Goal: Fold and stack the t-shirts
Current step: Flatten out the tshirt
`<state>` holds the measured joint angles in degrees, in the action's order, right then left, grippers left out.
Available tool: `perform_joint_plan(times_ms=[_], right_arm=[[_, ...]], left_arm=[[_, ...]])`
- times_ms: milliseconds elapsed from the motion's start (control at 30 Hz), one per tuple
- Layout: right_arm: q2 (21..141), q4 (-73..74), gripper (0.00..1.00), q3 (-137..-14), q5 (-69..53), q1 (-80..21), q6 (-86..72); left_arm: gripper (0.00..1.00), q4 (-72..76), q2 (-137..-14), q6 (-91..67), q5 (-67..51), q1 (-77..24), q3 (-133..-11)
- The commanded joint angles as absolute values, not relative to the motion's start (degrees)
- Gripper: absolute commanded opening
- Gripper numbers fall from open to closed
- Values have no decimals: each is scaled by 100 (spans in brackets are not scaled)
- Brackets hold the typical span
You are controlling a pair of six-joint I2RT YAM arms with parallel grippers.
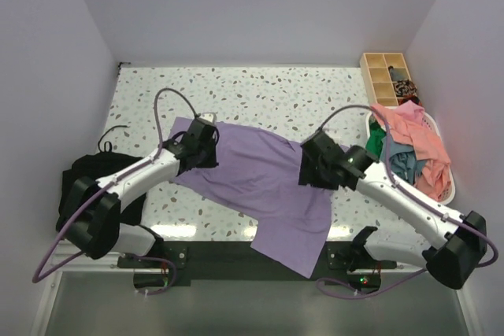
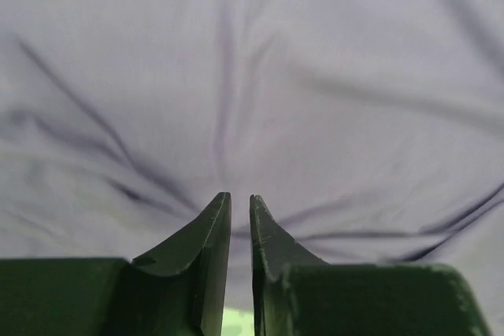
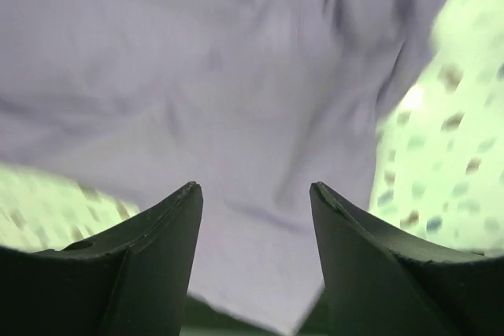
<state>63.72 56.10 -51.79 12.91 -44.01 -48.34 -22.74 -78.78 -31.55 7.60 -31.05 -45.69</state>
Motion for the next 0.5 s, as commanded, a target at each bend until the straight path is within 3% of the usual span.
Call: perform_joint_plan(times_ms=[0, 200, 333, 467], right_arm=[[7153, 5135, 61, -5985, 2761, -3170, -4456], [8217, 4131, 61, -6328, 2039, -1970, -4034], [8587, 4114, 61, -6469, 2021, -1662, -3999], [8885, 3709, 61, -6241, 1925, -1293, -4052]], left_arm=[[22, -2066, -8208, -2620, 1572, -3050, -6045], [27, -1539, -9025, -2320, 1294, -2330, -6758], [44, -1450, -9290, -2417, 897, -1969, -6741], [49, -1336, -9413, -2417, 739, -1916, -6592]])
